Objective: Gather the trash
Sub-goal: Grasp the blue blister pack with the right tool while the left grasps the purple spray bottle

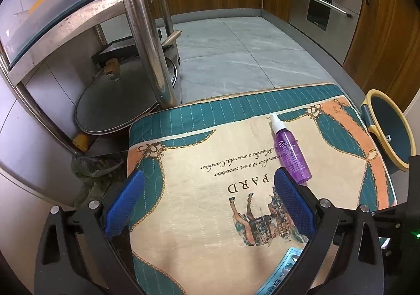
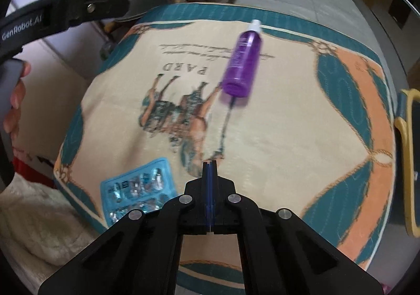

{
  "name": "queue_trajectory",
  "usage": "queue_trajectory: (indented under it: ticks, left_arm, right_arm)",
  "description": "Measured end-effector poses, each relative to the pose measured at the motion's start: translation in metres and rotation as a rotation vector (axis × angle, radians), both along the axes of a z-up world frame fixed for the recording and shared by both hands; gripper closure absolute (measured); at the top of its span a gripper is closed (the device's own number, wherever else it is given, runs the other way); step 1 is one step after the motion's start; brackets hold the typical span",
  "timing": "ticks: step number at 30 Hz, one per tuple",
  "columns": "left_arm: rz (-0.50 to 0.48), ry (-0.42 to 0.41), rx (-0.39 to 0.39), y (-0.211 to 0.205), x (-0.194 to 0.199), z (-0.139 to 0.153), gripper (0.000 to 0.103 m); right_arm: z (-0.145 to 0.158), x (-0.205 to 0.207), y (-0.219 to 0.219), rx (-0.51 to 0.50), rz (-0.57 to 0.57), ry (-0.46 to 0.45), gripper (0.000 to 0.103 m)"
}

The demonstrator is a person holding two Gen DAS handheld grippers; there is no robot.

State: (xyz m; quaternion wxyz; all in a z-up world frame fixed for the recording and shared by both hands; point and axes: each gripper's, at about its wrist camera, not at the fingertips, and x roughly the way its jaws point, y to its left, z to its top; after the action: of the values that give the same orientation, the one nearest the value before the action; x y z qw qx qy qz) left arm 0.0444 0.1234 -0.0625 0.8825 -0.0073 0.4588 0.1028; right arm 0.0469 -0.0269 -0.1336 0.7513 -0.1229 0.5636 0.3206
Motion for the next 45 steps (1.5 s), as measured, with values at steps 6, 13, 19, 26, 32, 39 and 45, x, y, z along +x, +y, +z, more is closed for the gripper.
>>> queue_trajectory:
  ticks: [6, 13, 19, 26, 32, 39, 45]
  left_arm:
    - [-0.005, 0.007, 0.013, -0.004, 0.003, -0.002, 0.006]
    - [-0.007, 0.01, 0.014, -0.003, 0.005, -0.003, 0.006]
    - [-0.005, 0.014, 0.014, -0.004, 0.006, -0.005, 0.006]
    - [-0.01, 0.014, 0.011, -0.006, 0.007, -0.004, 0.006]
    - [-0.026, 0.022, 0.011, -0.018, 0.015, -0.005, 0.006]
    - [-0.045, 0.062, -0.009, -0.046, 0.042, -0.02, 0.006]
    - [-0.06, 0.131, -0.037, -0.075, 0.072, -0.047, 0.006]
  right_arm:
    - [-0.002, -0.016, 0.005, 0.049, 0.067, 0.087, 0.068]
    - [-0.02, -0.027, 0.022, -0.024, 0.161, 0.082, 0.073]
    - [-0.02, -0.031, 0.028, -0.048, 0.2, 0.057, 0.08]
    - [-0.012, -0.014, 0.004, -0.097, 0.095, 0.002, 0.08]
    - [0.006, -0.004, -0.019, -0.114, 0.053, -0.061, 0.08]
    - [0.036, 0.016, -0.047, -0.207, 0.093, -0.103, 0.08]
    - [0.05, 0.033, -0.095, -0.274, 0.092, -0.139, 0.08]
